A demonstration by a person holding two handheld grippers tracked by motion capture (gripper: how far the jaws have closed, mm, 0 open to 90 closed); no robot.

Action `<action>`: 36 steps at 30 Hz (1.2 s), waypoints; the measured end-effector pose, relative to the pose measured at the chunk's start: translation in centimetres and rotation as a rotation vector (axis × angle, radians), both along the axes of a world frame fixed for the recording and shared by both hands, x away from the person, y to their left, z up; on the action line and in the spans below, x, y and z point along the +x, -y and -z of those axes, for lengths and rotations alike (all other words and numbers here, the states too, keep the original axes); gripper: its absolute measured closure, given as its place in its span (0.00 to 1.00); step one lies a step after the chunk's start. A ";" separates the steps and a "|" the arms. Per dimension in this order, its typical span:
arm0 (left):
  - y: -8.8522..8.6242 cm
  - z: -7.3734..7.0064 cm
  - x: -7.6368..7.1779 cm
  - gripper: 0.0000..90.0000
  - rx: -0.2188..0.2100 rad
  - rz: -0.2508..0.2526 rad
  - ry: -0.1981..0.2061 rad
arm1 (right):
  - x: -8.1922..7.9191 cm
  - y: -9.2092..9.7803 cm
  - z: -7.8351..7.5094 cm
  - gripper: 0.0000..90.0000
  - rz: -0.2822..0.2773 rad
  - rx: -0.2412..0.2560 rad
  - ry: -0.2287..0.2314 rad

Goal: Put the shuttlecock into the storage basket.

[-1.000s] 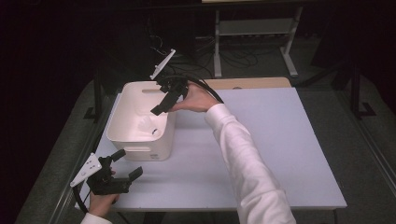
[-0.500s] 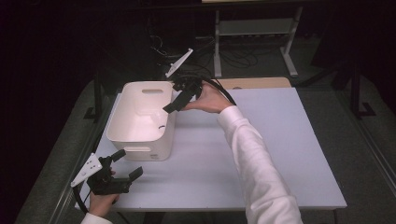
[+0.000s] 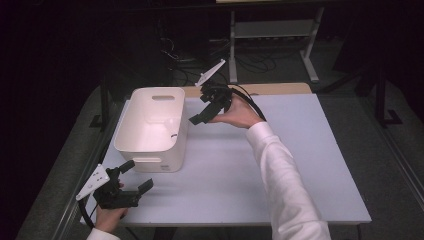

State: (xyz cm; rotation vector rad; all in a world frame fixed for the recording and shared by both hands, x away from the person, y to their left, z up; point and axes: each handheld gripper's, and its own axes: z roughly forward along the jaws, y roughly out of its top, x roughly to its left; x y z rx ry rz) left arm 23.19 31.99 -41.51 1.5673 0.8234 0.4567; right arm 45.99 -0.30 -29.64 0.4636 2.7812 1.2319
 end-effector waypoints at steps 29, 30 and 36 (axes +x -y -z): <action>0.0 0.1 0.0 0.00 -0.004 -0.005 -0.001 | -0.9 6.0 3.0 0.00 0.085 0.015 -0.034; 0.0 0.1 0.0 0.00 -0.004 -0.005 -0.001 | -0.9 6.0 3.0 0.00 0.085 0.015 -0.034; 0.0 0.0 0.0 0.00 0.010 -0.007 -0.002 | -1.3 8.0 3.7 0.00 0.111 0.028 -0.034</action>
